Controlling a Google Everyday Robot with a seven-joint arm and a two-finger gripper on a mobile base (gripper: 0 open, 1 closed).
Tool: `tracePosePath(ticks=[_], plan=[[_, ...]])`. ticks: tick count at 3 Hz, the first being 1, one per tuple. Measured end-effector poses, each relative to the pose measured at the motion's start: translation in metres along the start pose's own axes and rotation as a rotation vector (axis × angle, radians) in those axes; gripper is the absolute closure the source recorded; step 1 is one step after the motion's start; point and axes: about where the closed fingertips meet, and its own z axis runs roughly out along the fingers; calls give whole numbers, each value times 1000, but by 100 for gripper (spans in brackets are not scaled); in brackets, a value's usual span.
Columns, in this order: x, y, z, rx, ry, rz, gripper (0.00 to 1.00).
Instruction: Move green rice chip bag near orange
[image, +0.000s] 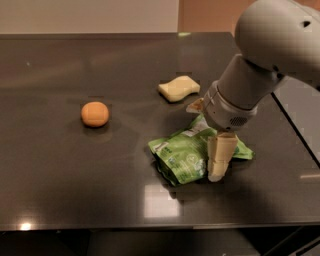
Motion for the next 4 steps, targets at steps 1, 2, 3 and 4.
tracePosePath(ticks=[1,2,3,4], plan=[[5,0,5,-6,29,6,18],[6,-1,7,-7,46,7,41],[3,-3,8,-6,50,6,65],[-1,-8,5,1,55,13,88]])
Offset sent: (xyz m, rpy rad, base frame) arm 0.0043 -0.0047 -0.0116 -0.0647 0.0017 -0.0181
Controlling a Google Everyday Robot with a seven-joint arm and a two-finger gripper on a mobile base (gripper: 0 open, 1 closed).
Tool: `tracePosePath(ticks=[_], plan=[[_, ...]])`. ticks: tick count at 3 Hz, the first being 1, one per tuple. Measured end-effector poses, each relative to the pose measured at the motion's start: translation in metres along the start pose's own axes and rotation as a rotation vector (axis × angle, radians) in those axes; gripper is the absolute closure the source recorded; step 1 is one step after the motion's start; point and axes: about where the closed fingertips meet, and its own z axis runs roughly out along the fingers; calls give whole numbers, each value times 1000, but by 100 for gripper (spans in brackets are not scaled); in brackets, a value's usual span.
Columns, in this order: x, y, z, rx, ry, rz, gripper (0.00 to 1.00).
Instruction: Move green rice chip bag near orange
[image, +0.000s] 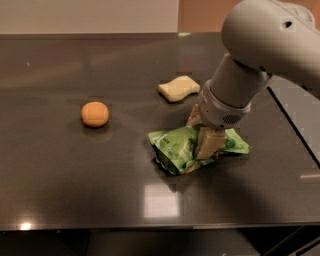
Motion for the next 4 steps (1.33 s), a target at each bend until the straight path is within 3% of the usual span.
tracePosePath(ticks=[1,3,4], plan=[[0,0,0,0,0,0,100],[-36,-55,-25,99,-41,13,100],[-50,-70,-28,120,-59,20,100]])
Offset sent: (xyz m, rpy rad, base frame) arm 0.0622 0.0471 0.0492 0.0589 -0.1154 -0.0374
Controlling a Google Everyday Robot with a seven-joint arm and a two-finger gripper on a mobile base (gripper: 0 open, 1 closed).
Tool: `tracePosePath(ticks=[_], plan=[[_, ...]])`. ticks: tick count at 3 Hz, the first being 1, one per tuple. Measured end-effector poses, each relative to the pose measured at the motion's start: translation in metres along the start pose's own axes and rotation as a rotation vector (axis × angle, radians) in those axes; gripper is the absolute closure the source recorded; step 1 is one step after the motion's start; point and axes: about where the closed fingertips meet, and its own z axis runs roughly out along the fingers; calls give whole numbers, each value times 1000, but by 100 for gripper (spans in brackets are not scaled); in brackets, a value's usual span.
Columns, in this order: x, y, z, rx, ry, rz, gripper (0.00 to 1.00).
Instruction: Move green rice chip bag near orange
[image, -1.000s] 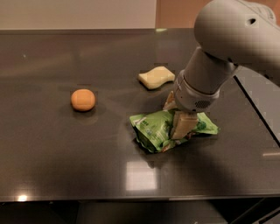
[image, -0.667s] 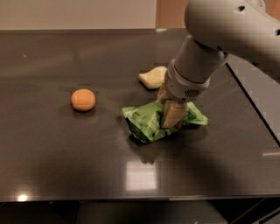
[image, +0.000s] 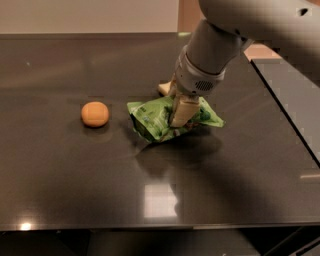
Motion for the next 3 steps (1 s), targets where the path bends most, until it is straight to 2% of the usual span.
tracePosePath(ticks=[3], plan=[[-30,-23,25,-4,-43,47,100]])
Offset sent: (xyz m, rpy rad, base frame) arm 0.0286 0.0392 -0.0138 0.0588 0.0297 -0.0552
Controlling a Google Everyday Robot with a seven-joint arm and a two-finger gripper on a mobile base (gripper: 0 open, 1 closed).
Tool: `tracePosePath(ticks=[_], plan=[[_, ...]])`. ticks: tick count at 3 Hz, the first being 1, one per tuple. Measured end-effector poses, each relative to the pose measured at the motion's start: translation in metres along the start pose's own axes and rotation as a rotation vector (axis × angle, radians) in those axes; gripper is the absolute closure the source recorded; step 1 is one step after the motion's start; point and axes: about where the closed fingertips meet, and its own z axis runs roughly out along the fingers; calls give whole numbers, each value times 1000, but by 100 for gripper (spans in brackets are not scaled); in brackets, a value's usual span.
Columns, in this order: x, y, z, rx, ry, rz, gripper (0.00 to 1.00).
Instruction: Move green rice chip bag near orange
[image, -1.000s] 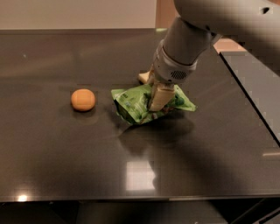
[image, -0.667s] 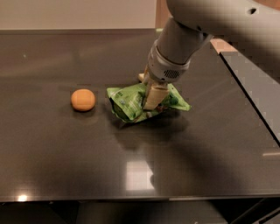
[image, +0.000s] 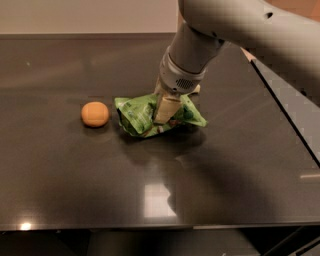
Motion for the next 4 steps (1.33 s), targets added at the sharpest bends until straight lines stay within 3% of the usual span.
tracePosePath(ticks=[1,4], plan=[[-9,-3,5,-8,-10,-3,82],[-16,-3,10,-18,-17,-10,12]])
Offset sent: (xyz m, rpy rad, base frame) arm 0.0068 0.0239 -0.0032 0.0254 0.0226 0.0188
